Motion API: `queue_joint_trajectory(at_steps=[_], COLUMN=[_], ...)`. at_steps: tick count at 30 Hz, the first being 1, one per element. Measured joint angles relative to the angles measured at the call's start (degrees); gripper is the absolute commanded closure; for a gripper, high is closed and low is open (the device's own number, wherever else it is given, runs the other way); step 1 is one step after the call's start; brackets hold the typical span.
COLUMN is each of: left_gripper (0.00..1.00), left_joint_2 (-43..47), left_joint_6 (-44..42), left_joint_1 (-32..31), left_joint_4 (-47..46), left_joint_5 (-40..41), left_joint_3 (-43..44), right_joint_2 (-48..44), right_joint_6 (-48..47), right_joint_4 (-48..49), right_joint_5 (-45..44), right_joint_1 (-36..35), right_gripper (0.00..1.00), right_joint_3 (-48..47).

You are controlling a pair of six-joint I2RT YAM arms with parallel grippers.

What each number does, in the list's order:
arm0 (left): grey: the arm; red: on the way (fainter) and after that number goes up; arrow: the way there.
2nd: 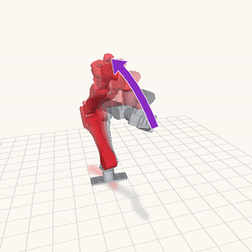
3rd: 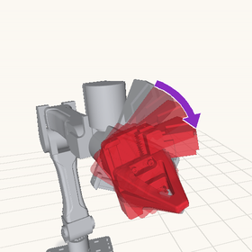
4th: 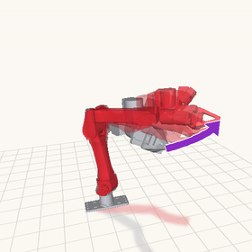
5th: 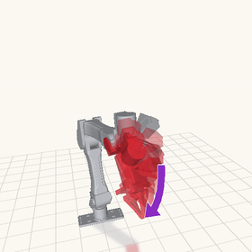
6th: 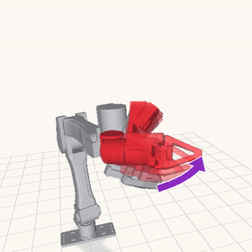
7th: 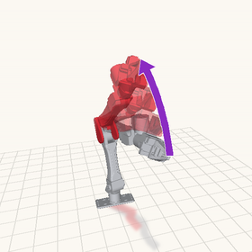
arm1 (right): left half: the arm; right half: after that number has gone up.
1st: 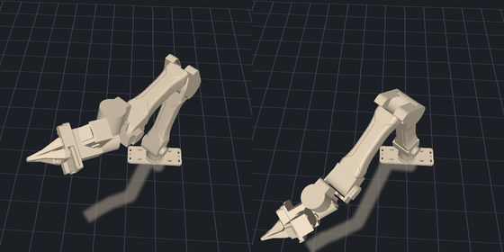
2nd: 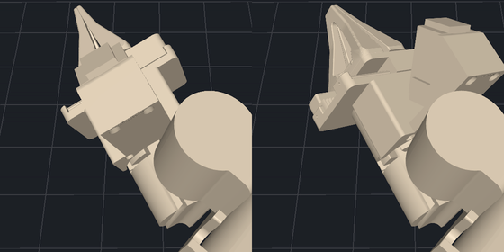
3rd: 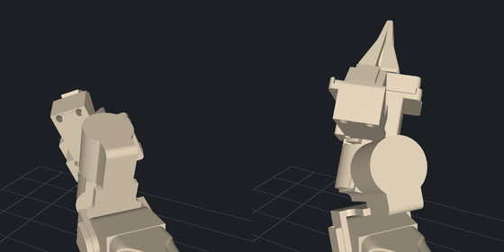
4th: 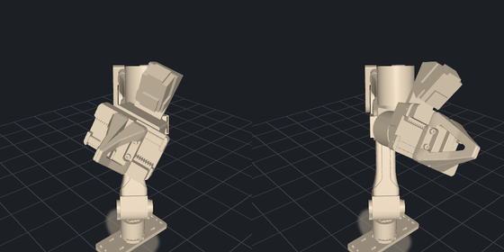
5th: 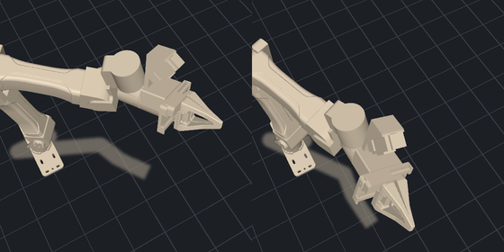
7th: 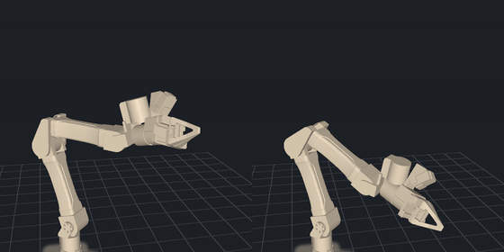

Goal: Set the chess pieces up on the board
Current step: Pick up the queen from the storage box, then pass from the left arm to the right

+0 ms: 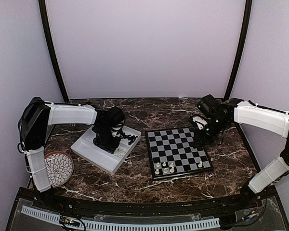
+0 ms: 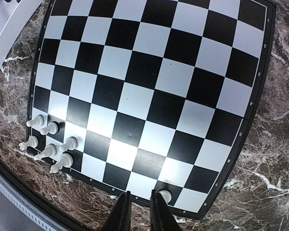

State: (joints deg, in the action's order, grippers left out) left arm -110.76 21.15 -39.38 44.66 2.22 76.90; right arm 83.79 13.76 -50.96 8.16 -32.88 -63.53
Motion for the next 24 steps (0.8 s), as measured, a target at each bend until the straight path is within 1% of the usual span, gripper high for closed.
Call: queue_joint_trajectory(at_steps=[2,5,8,11,13,17,21,23,24], left_gripper=[0.98,0.98,0.98,0.98,0.98,0.98,0.97,0.97,0.97], left_joint_2=[1.95,7.04,13.05,17.4,19.08,18.53,16.61,15.06,14.29], left_joint_6=[-0.42,-1.49,-2.54,-3.23,-3.65,-4.0,-4.35,-4.72,-4.94], left_joint_1=[0.22,0.35,0.04,-0.68,-1.57,-3.65,-5.88,-7.34,-8.24], left_joint_4=[1.79,4.11,5.31,4.76,3.8,2.91,1.44,0.81,0.33], left_joint_5=[-0.72,-4.46,-9.94,-15.8,-19.52,-23.96,-28.11,-30.03,-30.84], left_joint_3=[0.0,0.02,0.02,0.02,0.04,1.62,4.15,6.78,8.2], right_joint_2=[-0.04,-0.85,-2.6,-3.61,-3.63,-3.52,-2.8,-2.38,-1.97], right_joint_6=[-0.02,-0.04,0.13,0.76,1.46,1.77,2.29,3.67,4.59], right_joint_4=[0.09,0.76,2.29,4.44,5.92,8.13,10.54,12.26,13.2], right_joint_5=[0.5,1.97,4.44,8.85,11.56,15.32,18.73,21.09,22.58], right_joint_1=[0.0,0.0,0.0,0.0,0.0,0.0,-0.15,-0.31,-0.35], right_gripper=[0.83,0.82,0.81,0.78,0.78,0.77,0.68,0.64,0.56], right_joint_3=[-0.02,-0.02,-0.04,-0.72,-1.73,-5.01,-7.98,-8.24,-8.26])
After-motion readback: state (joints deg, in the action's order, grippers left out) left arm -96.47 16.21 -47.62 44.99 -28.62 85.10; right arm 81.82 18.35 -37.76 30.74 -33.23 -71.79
